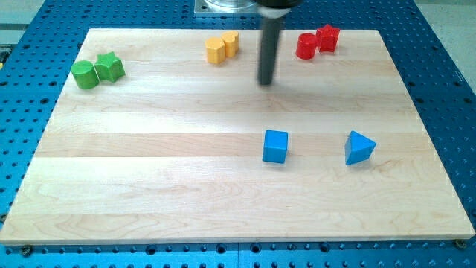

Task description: Place your arm at the bottom left of the green circle

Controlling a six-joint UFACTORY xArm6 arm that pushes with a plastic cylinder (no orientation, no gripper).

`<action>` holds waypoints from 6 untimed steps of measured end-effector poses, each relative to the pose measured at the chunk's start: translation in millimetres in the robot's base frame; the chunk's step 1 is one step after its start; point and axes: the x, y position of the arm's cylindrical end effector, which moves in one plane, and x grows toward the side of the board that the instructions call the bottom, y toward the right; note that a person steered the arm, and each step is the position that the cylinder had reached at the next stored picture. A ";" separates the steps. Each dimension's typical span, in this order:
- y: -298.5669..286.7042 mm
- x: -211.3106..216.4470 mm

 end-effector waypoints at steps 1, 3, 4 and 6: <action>-113.7 37.9; -283.3 76.9; -295.4 76.6; -313.8 76.2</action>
